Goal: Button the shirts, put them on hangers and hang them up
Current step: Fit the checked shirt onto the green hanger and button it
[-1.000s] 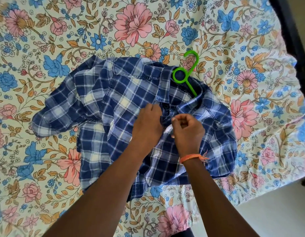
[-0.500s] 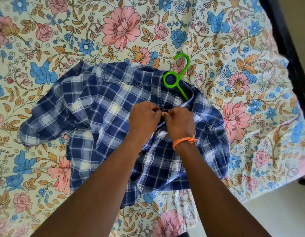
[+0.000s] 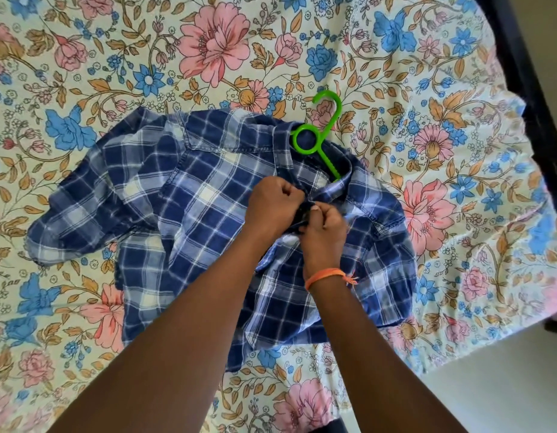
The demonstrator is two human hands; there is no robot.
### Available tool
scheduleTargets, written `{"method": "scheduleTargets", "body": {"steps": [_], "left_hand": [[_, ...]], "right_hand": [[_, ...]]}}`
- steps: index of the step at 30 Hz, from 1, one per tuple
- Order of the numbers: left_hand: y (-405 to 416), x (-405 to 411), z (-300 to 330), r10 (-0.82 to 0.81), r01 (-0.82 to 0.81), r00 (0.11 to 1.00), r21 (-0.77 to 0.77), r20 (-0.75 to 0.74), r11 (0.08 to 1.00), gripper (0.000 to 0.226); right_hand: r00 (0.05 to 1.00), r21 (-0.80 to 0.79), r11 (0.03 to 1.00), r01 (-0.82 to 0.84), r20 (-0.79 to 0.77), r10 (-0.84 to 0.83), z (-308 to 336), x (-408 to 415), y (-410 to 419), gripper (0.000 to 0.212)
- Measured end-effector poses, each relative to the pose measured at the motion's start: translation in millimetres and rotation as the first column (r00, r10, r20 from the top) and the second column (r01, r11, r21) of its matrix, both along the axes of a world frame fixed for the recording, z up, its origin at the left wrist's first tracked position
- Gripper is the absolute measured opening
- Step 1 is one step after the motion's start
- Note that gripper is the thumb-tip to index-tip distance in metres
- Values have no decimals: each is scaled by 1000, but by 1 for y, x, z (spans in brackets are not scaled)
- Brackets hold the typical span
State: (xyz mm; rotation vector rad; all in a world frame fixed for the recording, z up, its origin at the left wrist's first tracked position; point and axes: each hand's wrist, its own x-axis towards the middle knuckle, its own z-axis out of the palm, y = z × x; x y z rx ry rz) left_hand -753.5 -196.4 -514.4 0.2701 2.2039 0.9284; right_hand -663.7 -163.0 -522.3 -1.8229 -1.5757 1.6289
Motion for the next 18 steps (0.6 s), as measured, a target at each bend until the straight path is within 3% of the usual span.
{"method": "scheduleTargets", "body": {"steps": [2, 4, 8, 11, 14, 18], "left_hand": [[-3, 0, -2, 34, -43, 994, 82, 108, 996, 27], [-11, 1, -3, 65, -93, 980, 146, 187, 985, 24], [-20, 2, 3, 111, -194, 923, 197, 368, 961, 20], [-20, 4, 9, 157, -278, 876, 211, 456, 937, 16], [-21, 8, 11, 159, -278, 880, 213, 448, 937, 16], [-27, 6, 11, 144, -266, 876, 211, 461, 941, 15]], "right_hand": [[999, 11, 1000, 8, -41, -8, 4, -7, -2, 12], [998, 138, 989, -46, -28, 51, 9, -10, -5, 9], [953, 431, 851, -300, 87, 292, 15, -2, -8, 14], [937, 506, 789, -348, 180, 298, 11, 2, -6, 14], [975, 450, 865, -221, 74, 210, 17, -3, -8, 16], [999, 163, 986, -23, -40, 30, 21, -11, -6, 19]]}}
